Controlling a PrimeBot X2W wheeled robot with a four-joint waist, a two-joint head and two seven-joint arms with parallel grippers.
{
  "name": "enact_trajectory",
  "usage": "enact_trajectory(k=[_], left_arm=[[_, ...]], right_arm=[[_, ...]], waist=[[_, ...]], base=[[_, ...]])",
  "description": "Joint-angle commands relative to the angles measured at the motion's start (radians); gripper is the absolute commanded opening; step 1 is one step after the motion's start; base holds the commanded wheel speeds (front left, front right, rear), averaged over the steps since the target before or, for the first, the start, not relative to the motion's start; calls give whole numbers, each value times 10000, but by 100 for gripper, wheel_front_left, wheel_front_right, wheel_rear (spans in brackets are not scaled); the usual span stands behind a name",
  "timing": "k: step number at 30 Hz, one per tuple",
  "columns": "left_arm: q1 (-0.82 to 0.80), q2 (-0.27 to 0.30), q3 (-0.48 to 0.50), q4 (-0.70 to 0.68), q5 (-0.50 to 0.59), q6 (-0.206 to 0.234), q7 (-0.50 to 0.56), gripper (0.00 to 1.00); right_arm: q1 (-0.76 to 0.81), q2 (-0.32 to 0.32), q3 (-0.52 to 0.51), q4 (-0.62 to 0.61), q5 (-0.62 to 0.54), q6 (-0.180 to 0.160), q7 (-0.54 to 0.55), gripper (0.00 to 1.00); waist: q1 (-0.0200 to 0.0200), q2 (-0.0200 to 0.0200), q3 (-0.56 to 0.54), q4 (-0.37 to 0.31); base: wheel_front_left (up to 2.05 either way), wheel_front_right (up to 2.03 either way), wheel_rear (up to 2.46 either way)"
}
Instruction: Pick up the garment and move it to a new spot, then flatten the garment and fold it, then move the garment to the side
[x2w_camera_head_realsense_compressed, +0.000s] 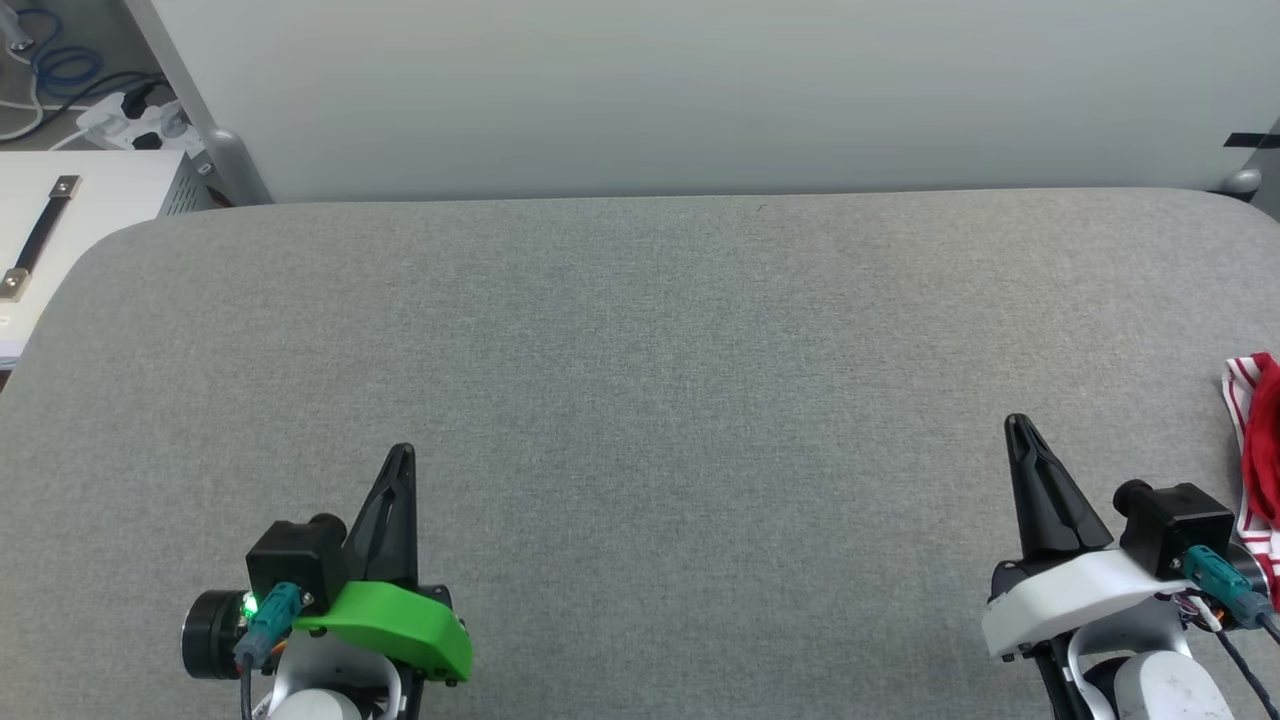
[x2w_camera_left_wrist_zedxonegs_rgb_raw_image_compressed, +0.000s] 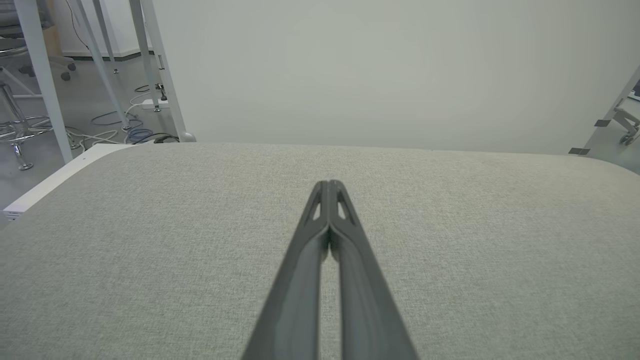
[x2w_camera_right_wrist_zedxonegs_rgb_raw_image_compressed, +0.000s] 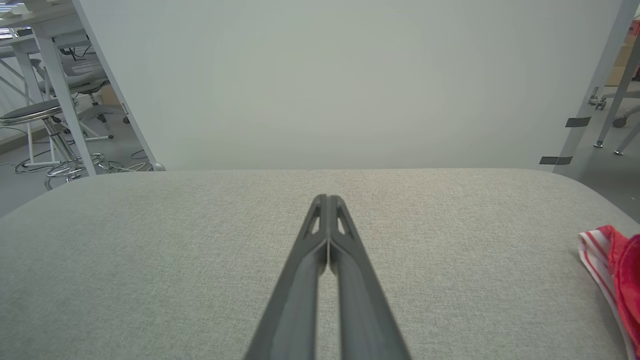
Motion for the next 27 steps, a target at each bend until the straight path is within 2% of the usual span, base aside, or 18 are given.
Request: enact_trajectory(k=[1, 27], left_arm=[[10, -59, 19, -76, 130, 64, 58, 0], [14, -88, 148, -252, 717, 326, 578, 0]], right_arm=[[134, 32, -19, -84, -131, -6, 72, 0], [261, 125, -90, -227, -761, -8, 594, 0]], waist=[[0, 0, -10, 0], [0, 0, -193, -9]], base=[[0, 0, 0], [0, 0, 0]])
